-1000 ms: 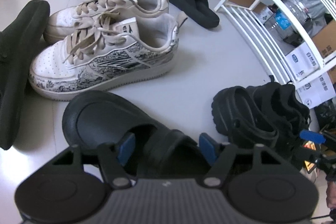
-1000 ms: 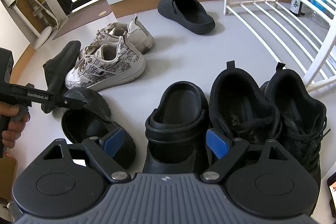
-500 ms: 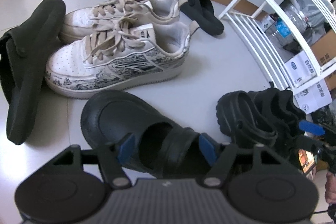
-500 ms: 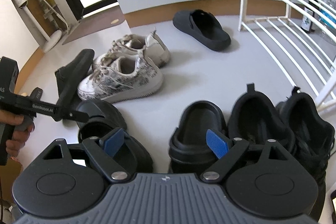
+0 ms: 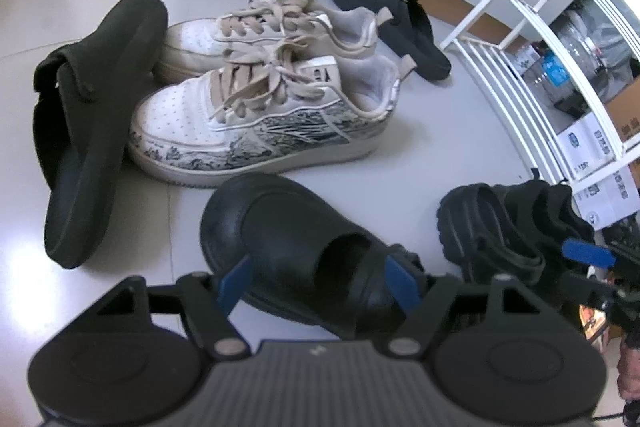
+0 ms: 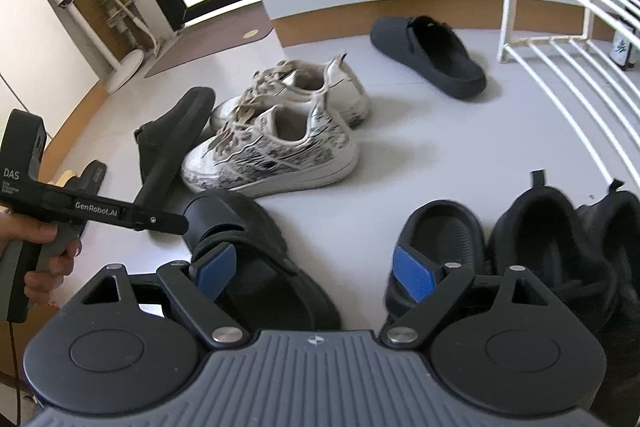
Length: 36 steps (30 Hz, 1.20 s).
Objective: Organize scattered shoes
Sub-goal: 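Carry the black slide with the left tool toward the right tool while the right tool approaches it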
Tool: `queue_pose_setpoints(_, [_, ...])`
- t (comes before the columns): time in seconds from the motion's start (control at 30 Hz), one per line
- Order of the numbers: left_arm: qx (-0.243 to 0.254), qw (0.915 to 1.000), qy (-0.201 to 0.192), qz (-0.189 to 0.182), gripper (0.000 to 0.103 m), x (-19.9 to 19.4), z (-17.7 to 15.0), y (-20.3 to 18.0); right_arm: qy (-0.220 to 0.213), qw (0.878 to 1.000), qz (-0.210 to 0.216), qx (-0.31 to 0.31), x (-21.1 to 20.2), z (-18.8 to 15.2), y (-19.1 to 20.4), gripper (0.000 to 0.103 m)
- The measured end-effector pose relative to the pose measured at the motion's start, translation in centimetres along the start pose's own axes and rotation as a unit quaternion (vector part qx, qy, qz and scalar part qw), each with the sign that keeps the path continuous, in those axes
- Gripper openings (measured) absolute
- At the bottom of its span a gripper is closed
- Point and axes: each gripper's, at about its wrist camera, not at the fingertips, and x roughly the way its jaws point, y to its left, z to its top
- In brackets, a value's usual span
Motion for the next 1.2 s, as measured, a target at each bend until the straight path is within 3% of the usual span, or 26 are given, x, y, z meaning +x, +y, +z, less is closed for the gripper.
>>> queue_pose_setpoints(0.3, [-0.003,1.0000,0.001,0.000,0.077,-0.3,-0.3,0.8,0.025,1.000,0.011,-0.004,1.3,-0.8,1.3,0.088])
queue_pose_setpoints(0.6, [-0.008,1.0000,0.003,0.001,0.077,-0.4,-0.6,1.3,0.068,0.997,0.037,0.001,3.1,-2.3,2.3,0.080])
queue_pose_setpoints(0.67, [-0.008,1.0000,0.004,0.001,0.077,-0.4,-0.6,1.4,0.084,0.996,0.039,0.005,3.7,-2.8,2.2,0.073])
queue_pose_setpoints(0.93, [-0.011,0.9999,0.010,0.000,0.077,-0.4,-1.0,1.8,0.133,0.990,0.045,0.018,5.4,-4.6,2.3,0.065])
queue_pose_setpoints(1.03, [-0.012,0.9999,0.011,-0.001,0.077,-0.3,-1.1,1.9,0.152,0.986,0.053,0.031,6.3,-5.2,2.1,0.058])
queue_pose_setpoints(1.13, [-0.012,0.9999,0.011,-0.001,0.077,-0.3,-1.2,2.0,0.167,0.984,0.052,0.039,7.1,-5.9,1.8,0.045])
queue_pose_setpoints(1.2, [-0.012,0.9999,0.012,-0.002,0.077,-0.2,-1.2,2.0,0.174,0.982,0.050,0.046,7.4,-6.1,1.6,0.043])
